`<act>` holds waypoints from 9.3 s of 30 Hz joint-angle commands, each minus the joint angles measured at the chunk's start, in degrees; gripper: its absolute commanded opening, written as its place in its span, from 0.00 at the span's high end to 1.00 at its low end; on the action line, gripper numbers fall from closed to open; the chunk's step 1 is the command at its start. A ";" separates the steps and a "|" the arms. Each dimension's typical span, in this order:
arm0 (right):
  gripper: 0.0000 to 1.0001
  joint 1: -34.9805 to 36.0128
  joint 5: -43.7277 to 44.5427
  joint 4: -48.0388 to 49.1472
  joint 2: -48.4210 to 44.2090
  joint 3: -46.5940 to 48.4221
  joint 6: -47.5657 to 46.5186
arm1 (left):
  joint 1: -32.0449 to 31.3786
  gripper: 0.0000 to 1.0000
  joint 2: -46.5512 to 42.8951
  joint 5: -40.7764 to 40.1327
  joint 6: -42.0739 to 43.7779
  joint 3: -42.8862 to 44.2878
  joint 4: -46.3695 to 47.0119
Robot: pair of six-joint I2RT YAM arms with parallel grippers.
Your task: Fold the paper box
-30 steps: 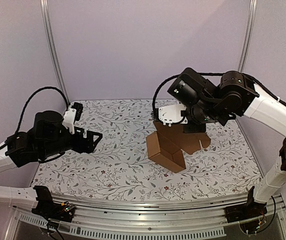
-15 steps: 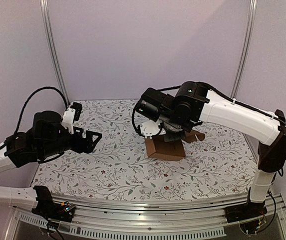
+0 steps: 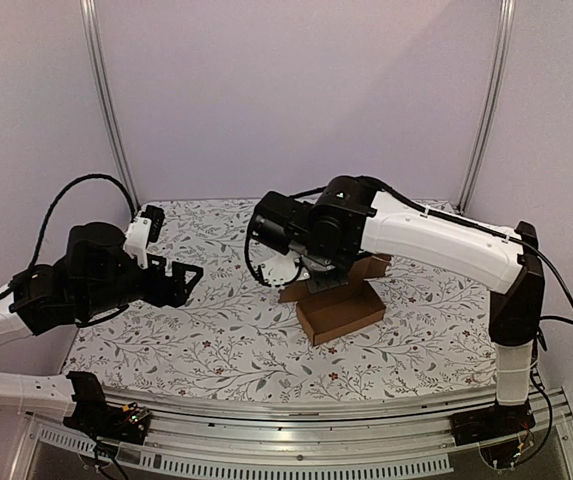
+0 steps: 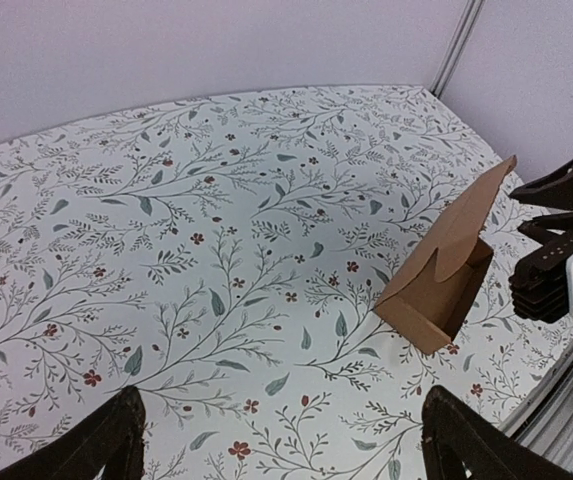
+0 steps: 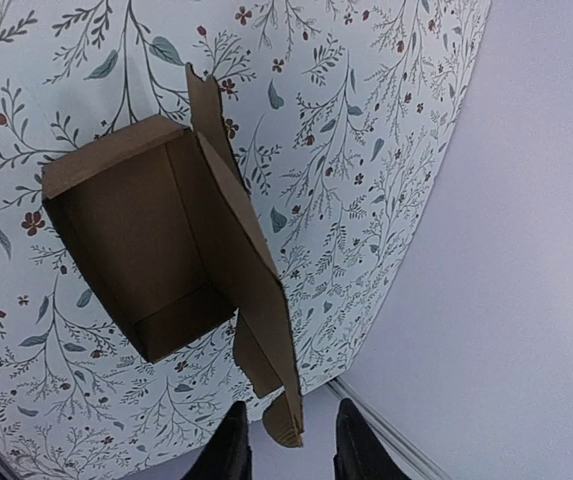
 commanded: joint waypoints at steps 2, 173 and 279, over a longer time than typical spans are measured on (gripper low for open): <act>0.64 0.92 -1.12 -6.79 0.86 1.60 -0.47 | 0.64 0.06 0.89 -0.17 0.26 -0.68 -0.41; 0.37 -37.73 -66.44 69.07 -23.91 -62.60 19.98 | -1.14 1.00 28.02 19.06 22.63 -10.12 31.51; 1.00 -3.07 -6.29 83.93 -28.87 -75.38 51.86 | -8.53 1.00 41.51 0.72 -5.12 6.91 18.54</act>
